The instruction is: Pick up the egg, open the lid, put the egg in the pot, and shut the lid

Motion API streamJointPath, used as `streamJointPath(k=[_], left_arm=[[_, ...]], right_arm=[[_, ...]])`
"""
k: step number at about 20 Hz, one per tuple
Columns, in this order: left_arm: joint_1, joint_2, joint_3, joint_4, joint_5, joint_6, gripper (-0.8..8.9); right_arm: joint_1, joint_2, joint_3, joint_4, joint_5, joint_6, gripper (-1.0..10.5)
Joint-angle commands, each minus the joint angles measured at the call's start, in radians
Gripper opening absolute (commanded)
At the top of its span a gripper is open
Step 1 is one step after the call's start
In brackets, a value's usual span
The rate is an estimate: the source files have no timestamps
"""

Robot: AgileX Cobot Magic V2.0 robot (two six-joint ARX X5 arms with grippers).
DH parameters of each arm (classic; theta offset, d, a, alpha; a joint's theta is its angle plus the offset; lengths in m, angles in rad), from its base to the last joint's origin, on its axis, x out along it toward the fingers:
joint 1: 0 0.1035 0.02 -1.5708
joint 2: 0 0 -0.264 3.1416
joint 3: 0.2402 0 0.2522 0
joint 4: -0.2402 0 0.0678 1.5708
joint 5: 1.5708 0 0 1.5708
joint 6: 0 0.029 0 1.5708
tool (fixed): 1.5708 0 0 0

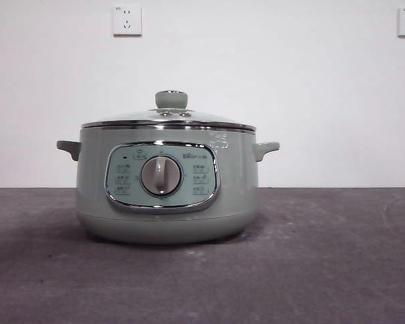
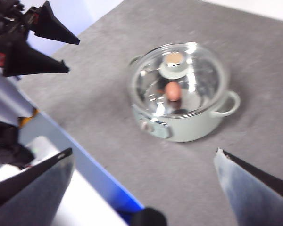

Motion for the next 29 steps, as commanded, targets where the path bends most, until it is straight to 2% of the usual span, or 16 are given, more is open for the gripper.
streamJointPath(k=[1,4,5,14,29], left_arm=[[-0.002,-0.05,-0.005,-0.044,0.012,-0.013,3.74],[-0.002,-0.097,-0.005,-0.082,0.025,-0.013,0.26],[-0.002,-0.11,-0.005,-0.087,0.023,-0.014,-0.15],[-0.002,-0.144,-0.005,-0.086,0.018,-0.016,-0.03],[-0.002,-0.074,-0.005,-0.084,0.018,-0.015,-0.03]], right_arm=[[0.002,0.014,-0.002,-0.019,-0.022,0.023,3.3],[0.002,0.032,-0.002,-0.019,-0.021,0.021,0.2],[0.002,0.037,-0.002,-0.019,-0.02,0.02,-0.2],[0.002,0.064,-0.002,-0.019,-0.013,0.029,0.0],[0.002,0.056,-0.002,-0.019,-0.013,0.028,0.0]])
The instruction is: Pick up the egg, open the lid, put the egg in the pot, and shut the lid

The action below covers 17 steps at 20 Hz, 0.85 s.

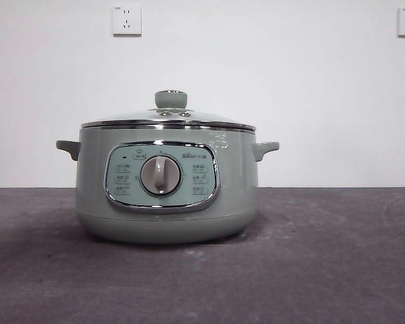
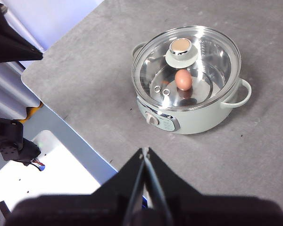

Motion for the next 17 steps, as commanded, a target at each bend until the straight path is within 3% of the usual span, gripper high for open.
streamJointPath(k=[1,5,9,11,13,17], left_arm=[[-0.002,0.009,-0.005,0.006,-0.001,-0.002,-0.03],[0.003,0.016,-0.005,0.052,-0.024,0.03,-0.03],[0.075,-0.027,-0.007,0.207,-0.09,0.157,-0.03],[0.191,-0.1,-0.043,0.387,-0.032,0.224,-0.03],[0.312,-0.196,-0.134,0.555,0.006,0.223,-0.03],[0.495,-0.425,-0.45,0.835,-0.054,0.222,-0.03]], right_arm=[[0.002,-0.003,-0.002,-0.018,0.003,0.009,0.0],[0.002,-0.003,-0.002,-0.018,0.003,0.009,0.0],[0.002,-0.003,-0.002,-0.018,0.003,0.009,0.0],[0.002,-0.004,-0.002,-0.018,0.003,0.009,0.0],[0.002,-0.003,-0.002,-0.018,0.003,0.009,0.0],[0.002,-0.004,-0.002,-0.018,0.003,0.009,0.0]])
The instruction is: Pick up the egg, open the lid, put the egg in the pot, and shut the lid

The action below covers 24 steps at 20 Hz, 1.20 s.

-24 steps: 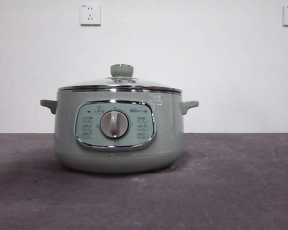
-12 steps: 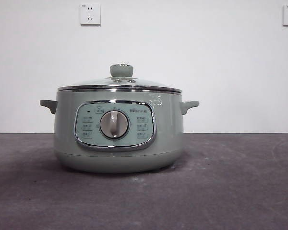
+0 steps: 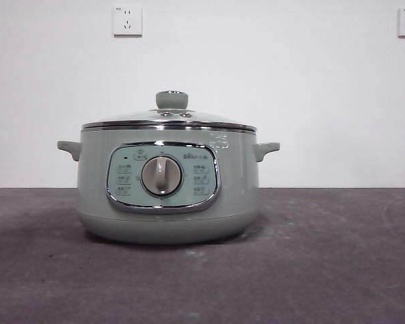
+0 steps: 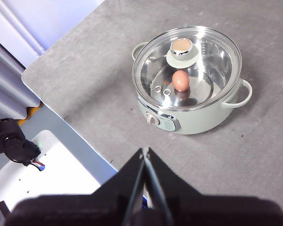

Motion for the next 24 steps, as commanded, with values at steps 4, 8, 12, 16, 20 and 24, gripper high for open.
streamJointPath(k=[4,8,12,16,20,24], left_arm=[[0.072,-0.29,-0.507,0.224,-0.029,0.01,-0.03],[0.079,-0.437,-0.775,0.247,-0.074,-0.011,-0.03],[0.079,-0.529,-0.937,0.254,-0.121,-0.016,-0.03],[0.079,-0.603,-1.054,0.253,-0.154,-0.017,-0.03],[0.078,-0.613,-1.107,0.236,-0.148,-0.05,-0.03],[0.078,-0.613,-1.107,0.228,-0.148,-0.05,-0.03]], right_arm=[[0.002,-0.003,-0.002,-0.018,0.003,0.009,0.0],[0.002,-0.003,-0.002,-0.018,0.003,0.009,0.0],[0.002,-0.003,-0.002,-0.018,0.003,0.009,0.0],[0.002,-0.003,-0.002,-0.018,0.003,0.009,0.0],[0.002,-0.003,-0.002,-0.018,0.003,0.009,0.0],[0.002,-0.003,-0.002,-0.018,0.003,0.009,0.0]])
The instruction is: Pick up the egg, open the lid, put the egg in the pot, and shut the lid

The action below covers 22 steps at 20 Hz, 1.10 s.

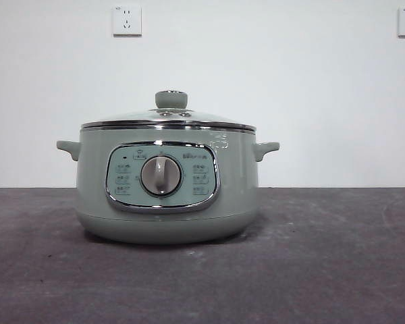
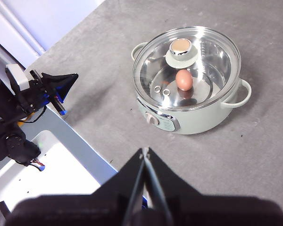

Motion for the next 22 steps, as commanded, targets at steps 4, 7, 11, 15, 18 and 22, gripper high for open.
streamJointPath(k=[4,7,11,15,18,22], left_arm=[[0.002,-0.003,-0.014,0.001,0.0,-0.008,-0.03],[0.002,-0.003,-0.014,0.001,0.0,-0.008,-0.03],[0.002,-0.003,-0.014,0.001,0.0,-0.008,-0.03],[0.002,-0.003,-0.014,0.001,0.0,-0.008,-0.03],[0.002,-0.003,-0.014,0.001,0.0,-0.008,-0.03],[0.002,-0.003,-0.014,0.001,0.0,-0.008,-0.03]], right_arm=[[0.002,-0.002,-0.002,-0.018,0.003,0.009,0.0],[0.002,-0.002,-0.002,-0.018,0.003,0.009,0.0],[0.002,-0.002,-0.002,-0.018,0.003,0.009,0.0],[-0.024,-0.019,-0.002,-0.014,0.039,-0.044,0.0],[-0.172,-0.093,-0.023,0.065,0.081,-0.112,0.0],[-0.431,-0.274,-0.225,0.27,-0.107,-0.185,0.0]])
